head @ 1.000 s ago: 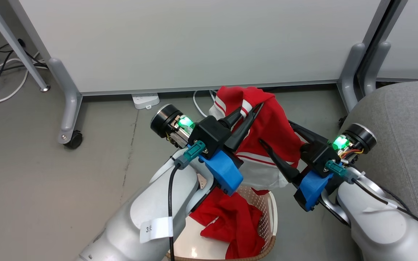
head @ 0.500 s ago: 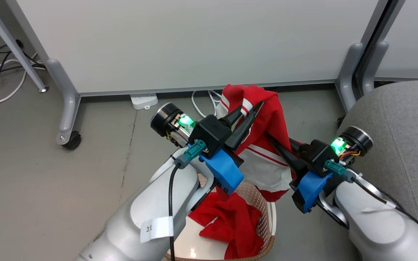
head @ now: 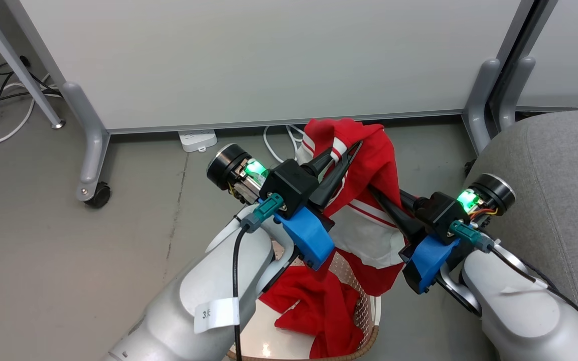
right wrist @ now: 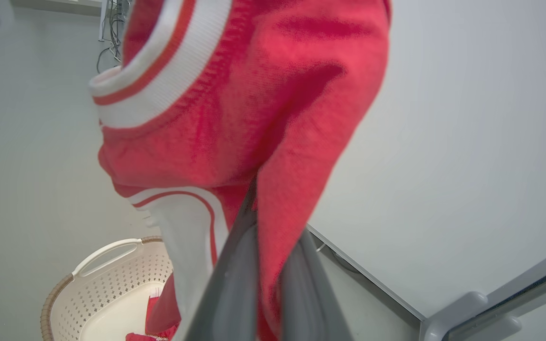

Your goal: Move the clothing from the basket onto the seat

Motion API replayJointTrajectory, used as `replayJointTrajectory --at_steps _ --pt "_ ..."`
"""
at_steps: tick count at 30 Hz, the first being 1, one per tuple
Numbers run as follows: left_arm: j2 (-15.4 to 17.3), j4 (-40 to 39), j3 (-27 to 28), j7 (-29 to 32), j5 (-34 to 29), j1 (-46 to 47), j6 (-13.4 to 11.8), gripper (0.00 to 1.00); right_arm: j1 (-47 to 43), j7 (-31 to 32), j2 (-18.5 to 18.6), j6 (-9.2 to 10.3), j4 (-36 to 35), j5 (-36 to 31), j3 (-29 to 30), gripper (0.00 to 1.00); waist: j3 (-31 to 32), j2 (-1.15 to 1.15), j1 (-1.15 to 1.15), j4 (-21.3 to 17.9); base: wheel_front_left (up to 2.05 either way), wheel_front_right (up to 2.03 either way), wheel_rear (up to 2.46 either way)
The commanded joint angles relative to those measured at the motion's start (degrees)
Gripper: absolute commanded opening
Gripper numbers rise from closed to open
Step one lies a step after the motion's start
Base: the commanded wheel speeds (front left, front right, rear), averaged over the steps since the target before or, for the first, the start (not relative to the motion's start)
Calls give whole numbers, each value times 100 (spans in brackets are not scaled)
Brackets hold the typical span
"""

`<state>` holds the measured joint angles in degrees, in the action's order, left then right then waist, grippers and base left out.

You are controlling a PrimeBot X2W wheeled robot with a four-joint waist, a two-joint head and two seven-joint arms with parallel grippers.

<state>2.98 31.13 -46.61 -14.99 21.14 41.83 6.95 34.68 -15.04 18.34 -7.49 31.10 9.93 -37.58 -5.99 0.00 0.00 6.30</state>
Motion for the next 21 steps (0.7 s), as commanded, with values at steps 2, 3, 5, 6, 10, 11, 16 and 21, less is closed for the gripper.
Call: replayJointTrajectory --at_steps 2,3,5,6,10,11,16,21 --pt "-9 20 36 -30 -29 34 13 0 -71 -22 -26 -1 -38 10 33 0 -13 0 0 -5 0 0 0" --pt "-10 24 37 -30 -28 37 13 0 -76 -22 -28 -1 -43 9 42 0 -16 0 0 -7 0 0 0" --pt "-9 45 37 -30 -21 37 13 0 -85 -22 -31 -1 -51 9 57 0 -21 0 0 -10 0 0 0" --pt "-9 62 54 -30 25 22 9 0 -86 -22 -34 -1 -56 6 65 0 -21 0 0 -12 0 0 0" --pt "-10 88 39 -30 17 23 -5 100 -110 -23 -44 -1 -83 26 121 0 -30 0 0 -22 0 0 0" --pt "-10 103 35 -30 27 15 -6 100 -121 -22 -49 -1 -98 40 155 0 -34 0 0 -24 0 0 0" --pt "-11 156 30 -30 63 -8 -8 100 -181 -23 -74 -1 -213 68 329 0 -73 0 0 -49 0 0 0" --pt "5 180 49 -30 31 -39 -49 100 -227 -23 -87 -1 -344 65 518 0 -173 0 0 -145 0 0 0"
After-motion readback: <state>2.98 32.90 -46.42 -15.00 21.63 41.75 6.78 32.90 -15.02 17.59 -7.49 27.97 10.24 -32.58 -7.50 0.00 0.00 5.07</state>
